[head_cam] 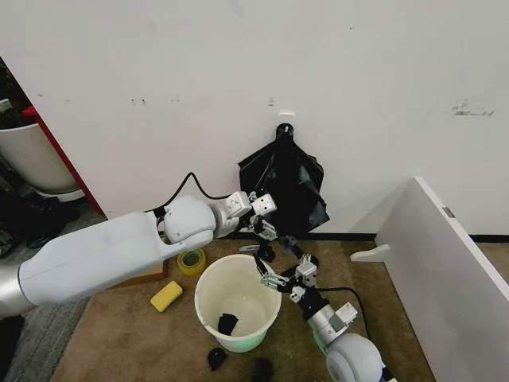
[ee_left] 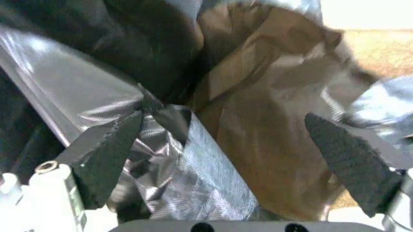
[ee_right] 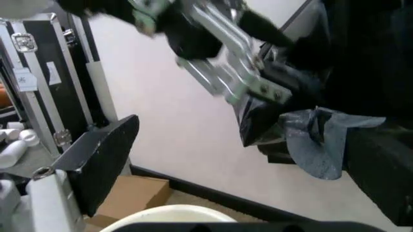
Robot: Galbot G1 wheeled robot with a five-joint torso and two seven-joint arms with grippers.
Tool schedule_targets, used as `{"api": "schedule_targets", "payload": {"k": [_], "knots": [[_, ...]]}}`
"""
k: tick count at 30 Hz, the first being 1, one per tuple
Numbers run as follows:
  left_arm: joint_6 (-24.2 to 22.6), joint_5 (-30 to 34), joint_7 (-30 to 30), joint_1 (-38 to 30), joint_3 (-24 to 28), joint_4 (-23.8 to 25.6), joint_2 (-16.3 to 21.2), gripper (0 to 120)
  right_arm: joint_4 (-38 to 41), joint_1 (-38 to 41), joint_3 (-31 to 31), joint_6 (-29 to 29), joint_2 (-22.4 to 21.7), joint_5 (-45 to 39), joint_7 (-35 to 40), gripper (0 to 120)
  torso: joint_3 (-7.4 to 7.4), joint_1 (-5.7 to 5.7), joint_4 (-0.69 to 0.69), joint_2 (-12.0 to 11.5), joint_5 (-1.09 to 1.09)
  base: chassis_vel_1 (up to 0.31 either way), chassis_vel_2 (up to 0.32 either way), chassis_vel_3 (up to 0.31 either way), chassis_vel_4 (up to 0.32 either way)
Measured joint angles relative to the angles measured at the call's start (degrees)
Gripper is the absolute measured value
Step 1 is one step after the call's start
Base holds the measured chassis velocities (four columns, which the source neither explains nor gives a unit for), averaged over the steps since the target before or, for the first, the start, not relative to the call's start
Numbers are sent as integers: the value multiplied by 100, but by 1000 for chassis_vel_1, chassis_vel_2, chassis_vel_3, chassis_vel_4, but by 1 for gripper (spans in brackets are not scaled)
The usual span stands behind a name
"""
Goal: Place the garbage bag over the trash bin.
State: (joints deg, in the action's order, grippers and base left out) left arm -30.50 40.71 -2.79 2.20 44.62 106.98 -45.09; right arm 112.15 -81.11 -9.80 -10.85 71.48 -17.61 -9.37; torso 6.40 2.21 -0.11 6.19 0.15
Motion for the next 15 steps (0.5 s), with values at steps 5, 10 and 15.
{"api": "schedule_targets", "payload": {"k": [5, 10, 15], "knots": [[-311, -65, 313, 111, -9, -264, -168, 88, 38, -41, -9, -1, -6, 11, -5, 100, 0, 0, 0, 0, 0, 0, 0, 0, 0], [-504, 36, 494, 190, -77, -378, -267, 70, 46, -75, -20, -4, -12, 20, -10, 100, 0, 0, 0, 0, 0, 0, 0, 0, 0], [-635, 51, 627, 225, -115, -382, -287, 53, 43, -54, -23, -5, -12, 22, -10, 100, 0, 0, -1, 0, 0, 0, 0, 0, 0]]}}
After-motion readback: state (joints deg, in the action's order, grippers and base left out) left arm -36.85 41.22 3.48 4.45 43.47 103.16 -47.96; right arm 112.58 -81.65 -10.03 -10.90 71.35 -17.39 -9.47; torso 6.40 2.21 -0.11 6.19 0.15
